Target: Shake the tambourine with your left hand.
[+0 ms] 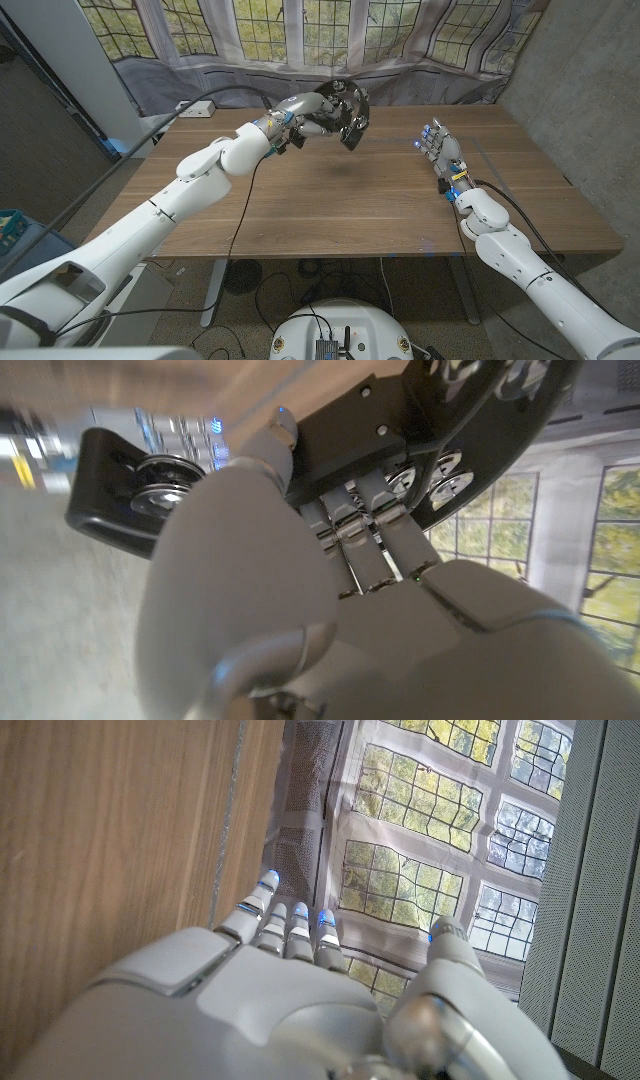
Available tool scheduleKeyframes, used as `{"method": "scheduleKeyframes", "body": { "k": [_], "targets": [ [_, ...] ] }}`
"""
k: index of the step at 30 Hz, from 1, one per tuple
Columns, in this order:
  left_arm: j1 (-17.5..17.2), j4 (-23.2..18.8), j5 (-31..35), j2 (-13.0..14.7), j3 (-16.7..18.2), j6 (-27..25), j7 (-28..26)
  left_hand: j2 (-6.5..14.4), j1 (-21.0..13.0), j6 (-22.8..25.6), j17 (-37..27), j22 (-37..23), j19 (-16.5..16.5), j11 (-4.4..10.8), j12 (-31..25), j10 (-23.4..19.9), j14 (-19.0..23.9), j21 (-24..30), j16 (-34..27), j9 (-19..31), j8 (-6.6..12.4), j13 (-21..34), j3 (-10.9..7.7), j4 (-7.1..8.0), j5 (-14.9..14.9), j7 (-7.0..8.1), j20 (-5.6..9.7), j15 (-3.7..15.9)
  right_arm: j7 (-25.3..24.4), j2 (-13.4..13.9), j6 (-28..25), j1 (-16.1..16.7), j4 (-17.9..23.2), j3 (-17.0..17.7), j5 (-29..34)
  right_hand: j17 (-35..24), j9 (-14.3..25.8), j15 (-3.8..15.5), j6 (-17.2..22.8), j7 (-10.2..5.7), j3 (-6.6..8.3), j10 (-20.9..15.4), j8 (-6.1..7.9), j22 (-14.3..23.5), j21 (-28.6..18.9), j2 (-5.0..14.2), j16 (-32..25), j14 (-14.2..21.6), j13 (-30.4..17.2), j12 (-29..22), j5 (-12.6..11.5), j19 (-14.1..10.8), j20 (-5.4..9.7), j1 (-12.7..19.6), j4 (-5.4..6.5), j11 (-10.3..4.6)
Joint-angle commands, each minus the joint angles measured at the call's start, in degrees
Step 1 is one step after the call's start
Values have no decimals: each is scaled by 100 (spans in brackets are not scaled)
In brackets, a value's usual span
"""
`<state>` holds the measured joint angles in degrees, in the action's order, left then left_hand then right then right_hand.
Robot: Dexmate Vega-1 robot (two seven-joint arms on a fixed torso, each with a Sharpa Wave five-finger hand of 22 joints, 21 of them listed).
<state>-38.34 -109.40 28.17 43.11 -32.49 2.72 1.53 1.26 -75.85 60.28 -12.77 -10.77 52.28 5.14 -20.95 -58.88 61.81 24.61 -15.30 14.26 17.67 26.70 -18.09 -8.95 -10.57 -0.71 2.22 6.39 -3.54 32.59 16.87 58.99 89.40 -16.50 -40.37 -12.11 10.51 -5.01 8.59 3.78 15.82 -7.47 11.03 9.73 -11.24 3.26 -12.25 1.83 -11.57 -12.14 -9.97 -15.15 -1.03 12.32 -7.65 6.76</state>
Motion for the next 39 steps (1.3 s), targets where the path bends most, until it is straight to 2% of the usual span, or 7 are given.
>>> {"method": "scheduleKeyframes", "body": {
  "k": [1, 4, 9, 17, 26, 32, 39],
  "targets": [
    [73, -25, 2137, 313, -241, -444, 735, 556, -50, 38, -68, -20, 32, 109, -7, -151, 502, 61, -11, 8, 4, 505, -19, 0, -26, -21, 6, 457, 23, -16, -20, -2, -29, -19, -18, -22, 23, 4, 17, 17, -11, -39, 15, 23, -10, 25, -7, 37, -24, 23, -13, -39, -5, 28, -9, -1],
    [-60, 165, 1835, 323, -143, -179, 126, 566, -33, 27, -70, -19, -65, 112, 4, -152, 490, 31, -4, 6, 0, 513, -23, 12, -29, -11, 6, 468, 22, -6, -29, 6, -16, -21, -13, -23, 23, 3, 24, 18, -12, -40, 17, 23, -10, 25, -7, 37, -24, 23, -13, -39, -7, 28, -8, -5],
    [-505, 875, 863, 104, 280, 806, -1929, 567, -30, 44, -72, -18, -74, 127, 10, -155, 503, 33, -9, 6, 8, 522, -26, 13, -29, -16, 8, 472, 3, 0, -62, 29, 1, -18, -32, -24, 23, 4, 23, 17, -14, -46, 16, 23, -11, 27, -11, 46, -24, 21, -13, -43, -8, 26, -6, 0],
    [-871, 1221, -138, -116, 748, 1755, -3111, 562, -55, 46, -88, -19, -46, 128, 14, -178, 519, 57, -22, 9, 12, 541, -36, -7, -30, -22, 4, 485, 58, -8, -114, -18, -26, -58, -55, -24, 23, 12, 25, 21, -17, -52, 16, 23, -12, 28, -12, 51, -24, 19, -13, -49, -6, 28, -7, 5],
    [-1286, 937, -586, -97, 1395, 1544, -3412, 555, -51, 47, -100, -20, -31, 137, 31, -177, 504, 76, -21, 8, 13, 555, -36, -6, -29, -9, 26, 481, 159, -47, -113, -127, -116, -130, -42, -24, 23, 4, 23, 20, -19, -53, 15, 23, -12, 30, -11, 51, -24, 19, -13, -51, -5, 31, -7, 2],
    [-1522, 1309, -1784, -318, 1875, 2407, -3543, 551, -51, 50, -104, -20, -34, 132, 40, -183, 515, 84, -27, 7, 15, 564, -38, -9, -31, -20, 29, 479, 177, -76, -71, -181, -166, -151, -10, -24, 23, 11, 28, 21, -20, -53, 17, 23, -12, 30, -10, 51, -24, 20, -13, -53, -4, 33, -8, 4],
    [-1665, 2083, -3999, -707, 2242, 3699, -2665, 545, -34, 43, -102, -20, -21, 154, 53, -196, 526, 100, -26, 6, 12, 567, -39, -2, -32, 16, 37, 494, 170, -115, 63, -207, -201, -132, 37, -24, 23, 12, 28, 21, -22, -59, 16, 23, -12, 32, -11, 56, -24, 18, -13, -58, -3, 36, -9, 2]
  ]
}}
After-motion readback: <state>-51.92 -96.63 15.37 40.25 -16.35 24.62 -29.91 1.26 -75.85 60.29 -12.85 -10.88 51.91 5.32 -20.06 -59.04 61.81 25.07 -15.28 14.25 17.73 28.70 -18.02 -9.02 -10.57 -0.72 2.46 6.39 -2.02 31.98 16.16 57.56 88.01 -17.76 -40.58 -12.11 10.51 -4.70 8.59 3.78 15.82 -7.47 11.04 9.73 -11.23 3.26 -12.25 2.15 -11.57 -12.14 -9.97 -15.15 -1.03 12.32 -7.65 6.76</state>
